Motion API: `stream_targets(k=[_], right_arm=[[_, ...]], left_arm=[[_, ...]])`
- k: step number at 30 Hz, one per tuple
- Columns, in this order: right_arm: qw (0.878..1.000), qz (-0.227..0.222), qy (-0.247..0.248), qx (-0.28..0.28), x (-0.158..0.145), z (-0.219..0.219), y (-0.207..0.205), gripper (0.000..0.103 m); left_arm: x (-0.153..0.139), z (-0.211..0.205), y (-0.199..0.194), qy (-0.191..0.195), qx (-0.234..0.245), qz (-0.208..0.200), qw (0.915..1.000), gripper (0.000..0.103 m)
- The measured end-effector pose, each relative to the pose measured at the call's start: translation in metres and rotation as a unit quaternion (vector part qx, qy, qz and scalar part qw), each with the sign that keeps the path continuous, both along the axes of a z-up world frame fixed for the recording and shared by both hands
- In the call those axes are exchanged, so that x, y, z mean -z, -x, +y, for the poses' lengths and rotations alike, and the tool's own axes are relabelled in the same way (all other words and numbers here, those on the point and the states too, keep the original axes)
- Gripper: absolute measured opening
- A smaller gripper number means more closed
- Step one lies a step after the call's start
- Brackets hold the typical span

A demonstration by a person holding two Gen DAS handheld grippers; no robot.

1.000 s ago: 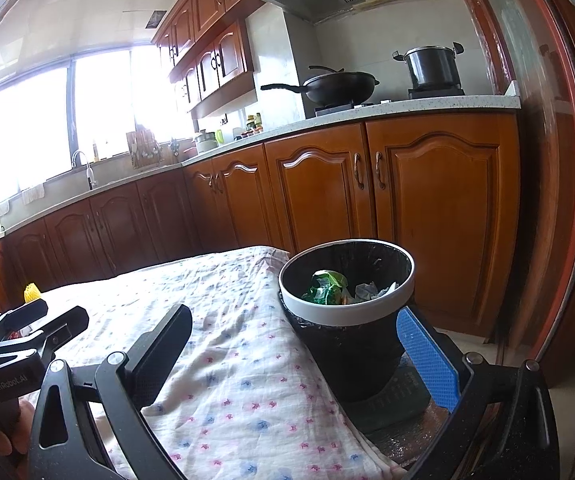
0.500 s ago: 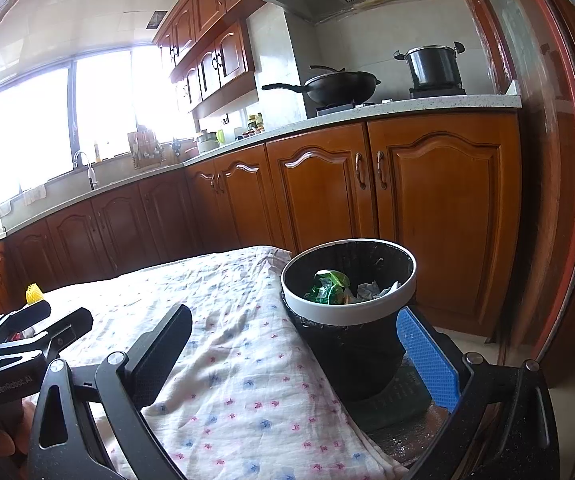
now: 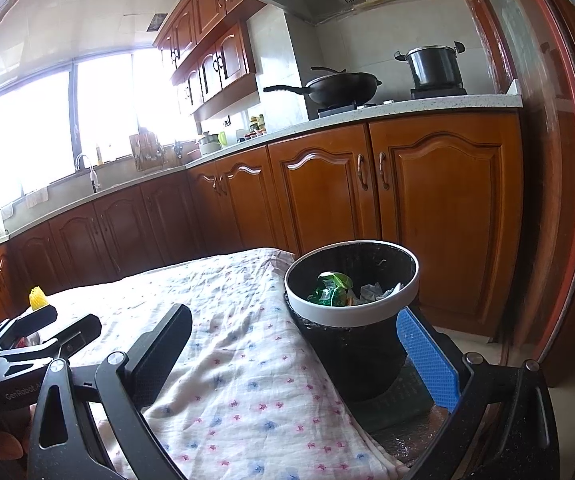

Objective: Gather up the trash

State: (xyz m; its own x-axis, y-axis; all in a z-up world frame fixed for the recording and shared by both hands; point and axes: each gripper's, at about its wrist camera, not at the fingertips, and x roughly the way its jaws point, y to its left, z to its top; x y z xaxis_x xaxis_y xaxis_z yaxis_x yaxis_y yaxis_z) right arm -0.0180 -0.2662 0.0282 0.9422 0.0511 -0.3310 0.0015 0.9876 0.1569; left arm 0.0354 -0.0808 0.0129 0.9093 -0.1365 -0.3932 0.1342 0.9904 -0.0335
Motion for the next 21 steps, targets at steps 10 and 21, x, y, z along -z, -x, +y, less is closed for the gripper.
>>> stream_targets(k=[10,21], right_arm=[[1.0,0.001,-0.003,-0.002,-0.0014,0.0014,-0.0006,0.103],[1.0,0.006,-0.008,-0.002,0.0001,0.0023,-0.0024,0.103]], left_arm=[[0.0012,0.0014,-0.002,-0.002,0.002,0.001,1.0,0.103],[0.0043,0.0028,-0.007,-0.003,0.006,0.005,1.0,0.103]])
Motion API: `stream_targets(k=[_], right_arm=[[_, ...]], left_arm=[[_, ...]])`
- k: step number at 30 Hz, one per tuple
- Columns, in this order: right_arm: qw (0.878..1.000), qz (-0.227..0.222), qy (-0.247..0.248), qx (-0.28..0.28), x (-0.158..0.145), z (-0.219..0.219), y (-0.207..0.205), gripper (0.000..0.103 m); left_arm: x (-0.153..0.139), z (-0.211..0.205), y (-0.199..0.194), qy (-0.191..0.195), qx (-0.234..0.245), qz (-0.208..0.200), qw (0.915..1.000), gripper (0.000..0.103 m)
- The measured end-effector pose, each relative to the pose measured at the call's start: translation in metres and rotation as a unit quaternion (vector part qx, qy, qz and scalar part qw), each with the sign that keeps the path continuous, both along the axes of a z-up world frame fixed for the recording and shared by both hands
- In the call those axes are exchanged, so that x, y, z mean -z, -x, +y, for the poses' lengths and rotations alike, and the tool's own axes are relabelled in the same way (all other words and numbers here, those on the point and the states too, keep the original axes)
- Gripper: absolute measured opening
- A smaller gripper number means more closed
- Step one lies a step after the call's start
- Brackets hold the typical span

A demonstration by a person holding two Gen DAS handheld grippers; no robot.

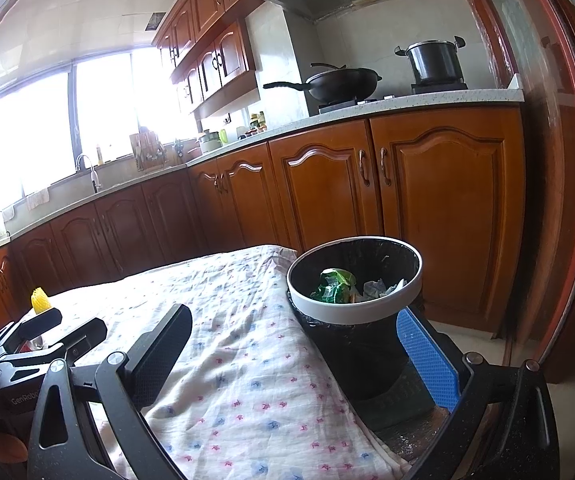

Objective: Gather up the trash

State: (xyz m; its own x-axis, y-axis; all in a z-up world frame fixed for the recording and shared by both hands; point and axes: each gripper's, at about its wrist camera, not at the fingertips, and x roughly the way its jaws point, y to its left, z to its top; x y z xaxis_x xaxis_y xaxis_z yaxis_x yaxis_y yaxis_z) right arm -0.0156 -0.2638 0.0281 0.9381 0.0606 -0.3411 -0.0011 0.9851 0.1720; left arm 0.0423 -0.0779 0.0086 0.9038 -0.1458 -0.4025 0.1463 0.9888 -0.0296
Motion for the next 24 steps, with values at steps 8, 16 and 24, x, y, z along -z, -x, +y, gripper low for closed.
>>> stream_targets(k=[8,16,24], right_arm=[[1.0,0.004,-0.004,-0.001,0.002,-0.002,-0.003,0.103],[1.0,0.008,-0.007,-0.001,0.003,-0.002,-0.005,0.103],[1.0,0.023,-0.011,-0.003,0.009,0.0,-0.015,0.103]], left_arm=[[0.003,0.001,-0.004,0.0,0.003,0.003,1.0,0.103],[0.004,0.0,-0.007,0.001,0.005,0.006,1.0,0.103],[0.007,0.006,-0.015,0.009,0.005,0.016,0.9998,0.103]])
